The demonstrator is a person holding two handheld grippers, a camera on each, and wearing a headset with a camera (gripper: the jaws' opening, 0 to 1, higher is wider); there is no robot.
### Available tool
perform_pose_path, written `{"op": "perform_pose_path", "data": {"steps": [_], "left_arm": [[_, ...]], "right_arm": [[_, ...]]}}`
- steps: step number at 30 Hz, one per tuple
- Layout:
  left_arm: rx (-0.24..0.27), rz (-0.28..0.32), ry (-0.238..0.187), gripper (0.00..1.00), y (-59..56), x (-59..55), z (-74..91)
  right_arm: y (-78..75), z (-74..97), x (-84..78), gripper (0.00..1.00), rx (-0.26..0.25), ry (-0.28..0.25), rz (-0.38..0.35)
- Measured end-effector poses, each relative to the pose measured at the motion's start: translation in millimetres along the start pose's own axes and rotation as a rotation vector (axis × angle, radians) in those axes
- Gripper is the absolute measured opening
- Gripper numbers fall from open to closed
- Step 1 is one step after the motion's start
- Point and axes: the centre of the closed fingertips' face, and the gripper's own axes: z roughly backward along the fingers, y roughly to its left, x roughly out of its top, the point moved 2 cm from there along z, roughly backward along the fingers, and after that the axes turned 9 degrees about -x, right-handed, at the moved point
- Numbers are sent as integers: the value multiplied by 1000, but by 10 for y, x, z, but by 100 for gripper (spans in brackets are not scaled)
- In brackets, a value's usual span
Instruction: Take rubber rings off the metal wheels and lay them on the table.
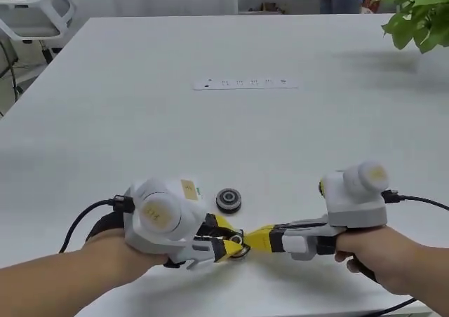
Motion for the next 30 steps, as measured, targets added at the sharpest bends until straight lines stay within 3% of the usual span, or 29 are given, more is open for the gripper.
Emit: {"op": "perform_pose_path", "data": {"steps": [3,4,5,6,19,30], "left_arm": [[-1,0,-1,13,-1,1,-2],[1,-5,-4,13,4,8,-2],[1,-4,-5,13,2,9,1],[1,-2,-7,13,2,11,4],[1,6,-13,13,-12,11,6],[-1,-4,-9,14,-5,13,-1]], "right_arm": [[15,-13,1,0,5,0,3],[86,-7,-12,0,15,5,-52],[102,-17,1,0,29,2,12],[90,-24,5,0,25,3,21],[-13,-46,2,0,-5,-3,76],[-5,-43,43,0,-5,-2,95]]}}
